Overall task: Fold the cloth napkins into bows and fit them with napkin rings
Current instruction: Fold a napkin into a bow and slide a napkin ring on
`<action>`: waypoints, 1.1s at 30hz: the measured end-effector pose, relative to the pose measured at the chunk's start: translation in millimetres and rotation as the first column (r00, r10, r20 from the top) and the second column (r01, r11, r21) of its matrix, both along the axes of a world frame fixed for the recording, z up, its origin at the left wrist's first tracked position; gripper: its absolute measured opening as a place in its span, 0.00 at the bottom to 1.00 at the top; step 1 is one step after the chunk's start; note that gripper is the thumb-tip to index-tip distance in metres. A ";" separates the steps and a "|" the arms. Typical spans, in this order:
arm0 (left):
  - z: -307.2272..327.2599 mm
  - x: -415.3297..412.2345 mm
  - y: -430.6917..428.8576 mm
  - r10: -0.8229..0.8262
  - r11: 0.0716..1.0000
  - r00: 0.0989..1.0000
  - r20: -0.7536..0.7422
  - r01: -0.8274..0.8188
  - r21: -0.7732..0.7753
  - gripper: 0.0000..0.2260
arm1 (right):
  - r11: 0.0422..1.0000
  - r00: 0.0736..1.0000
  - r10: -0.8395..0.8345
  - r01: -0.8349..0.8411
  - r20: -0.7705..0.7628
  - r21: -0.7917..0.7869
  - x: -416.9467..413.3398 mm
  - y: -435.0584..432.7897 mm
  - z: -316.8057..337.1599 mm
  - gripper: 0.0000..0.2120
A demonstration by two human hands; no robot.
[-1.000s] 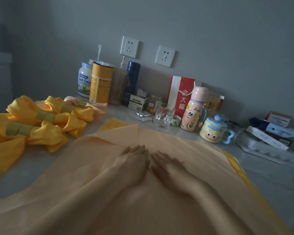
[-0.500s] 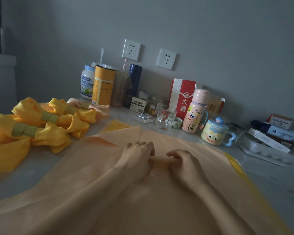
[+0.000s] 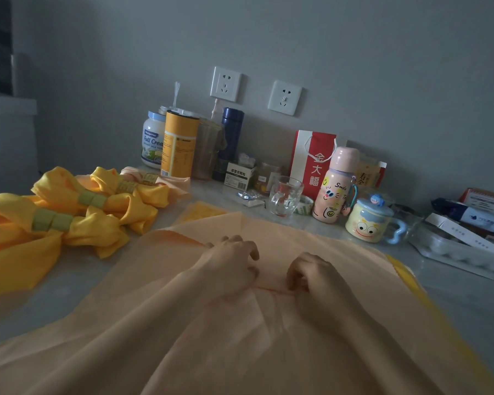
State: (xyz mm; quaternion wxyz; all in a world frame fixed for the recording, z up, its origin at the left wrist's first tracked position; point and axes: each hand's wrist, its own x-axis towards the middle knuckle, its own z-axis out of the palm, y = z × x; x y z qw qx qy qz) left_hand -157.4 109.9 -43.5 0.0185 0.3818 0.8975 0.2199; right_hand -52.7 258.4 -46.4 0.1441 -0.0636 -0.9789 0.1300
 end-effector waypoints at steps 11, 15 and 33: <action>-19.6 8.5 2.1 -0.021 0.961 0.999 -0.028 0.012 -0.275 0.23 | 0.995 0.964 -0.006 -0.021 0.267 0.097 -14.0 -34.6 -12.8 0.24; -19.3 6.9 2.6 -0.014 0.959 1.000 -0.007 0.011 -0.282 0.23 | 0.989 0.905 -0.140 0.108 0.403 0.101 -8.5 -14.5 -8.0 0.25; -10.5 11.9 -12.7 -0.052 0.999 0.997 -0.061 0.052 0.009 0.15 | 0.981 1.000 -0.030 0.030 -0.002 -0.193 -0.2 -12.4 2.1 0.14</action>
